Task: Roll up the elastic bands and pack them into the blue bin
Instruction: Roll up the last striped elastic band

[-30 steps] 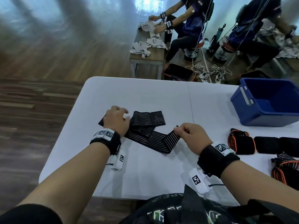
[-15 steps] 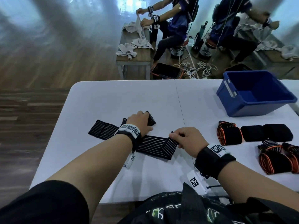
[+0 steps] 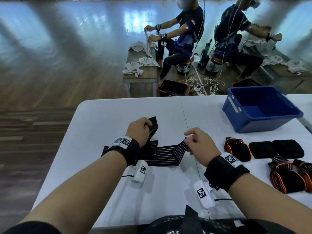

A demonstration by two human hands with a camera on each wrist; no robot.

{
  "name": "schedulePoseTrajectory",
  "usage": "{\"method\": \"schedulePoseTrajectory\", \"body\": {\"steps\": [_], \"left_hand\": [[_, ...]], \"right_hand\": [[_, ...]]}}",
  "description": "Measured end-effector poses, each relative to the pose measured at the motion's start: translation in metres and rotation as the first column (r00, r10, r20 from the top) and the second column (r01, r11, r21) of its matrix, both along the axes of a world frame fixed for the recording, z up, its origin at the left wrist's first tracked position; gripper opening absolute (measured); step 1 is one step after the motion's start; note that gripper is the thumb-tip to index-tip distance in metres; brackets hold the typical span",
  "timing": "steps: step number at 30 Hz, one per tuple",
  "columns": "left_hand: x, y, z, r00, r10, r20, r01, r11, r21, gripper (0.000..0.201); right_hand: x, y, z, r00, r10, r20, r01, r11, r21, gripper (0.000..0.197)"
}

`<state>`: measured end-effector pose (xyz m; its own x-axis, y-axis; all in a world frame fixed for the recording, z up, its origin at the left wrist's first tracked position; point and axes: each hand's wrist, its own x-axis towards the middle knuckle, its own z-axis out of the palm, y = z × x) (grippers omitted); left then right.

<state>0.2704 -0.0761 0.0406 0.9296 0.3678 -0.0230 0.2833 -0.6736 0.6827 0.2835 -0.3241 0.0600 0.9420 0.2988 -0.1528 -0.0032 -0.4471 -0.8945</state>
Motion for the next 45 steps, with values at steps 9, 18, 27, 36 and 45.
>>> {"method": "schedulePoseTrajectory", "body": {"steps": [9, 18, 27, 36, 45], "left_hand": [[-0.005, -0.008, 0.097, 0.934, 0.052, 0.352, -0.027, 0.997, -0.075, 0.031], [-0.006, -0.048, 0.186, 0.844, 0.016, 0.536, 0.059, 0.991, -0.123, 0.043], [-0.012, -0.087, 0.23, 0.826, -0.121, 0.55, 0.209, 0.973, -0.1, 0.046], [-0.018, -0.124, 0.235, 0.797, -0.042, 0.603, 0.26, 0.925, -0.278, 0.025], [-0.012, -0.145, 0.225, 0.744, 0.059, 0.665, 0.116, 0.97, -0.215, 0.017]], "right_hand": [[0.033, 0.011, 0.093, 0.985, 0.082, 0.152, -0.115, 0.968, 0.224, 0.035], [0.057, -0.004, 0.178, 0.874, 0.099, 0.476, -0.249, 0.932, 0.265, 0.031], [0.062, -0.021, 0.212, 0.9, -0.017, 0.436, -0.201, 0.87, 0.45, 0.02], [0.06, -0.037, 0.217, 0.913, -0.081, 0.4, -0.142, 0.855, 0.498, 0.016], [0.059, -0.044, 0.208, 0.902, -0.079, 0.424, -0.161, 0.851, 0.5, 0.018]]}}
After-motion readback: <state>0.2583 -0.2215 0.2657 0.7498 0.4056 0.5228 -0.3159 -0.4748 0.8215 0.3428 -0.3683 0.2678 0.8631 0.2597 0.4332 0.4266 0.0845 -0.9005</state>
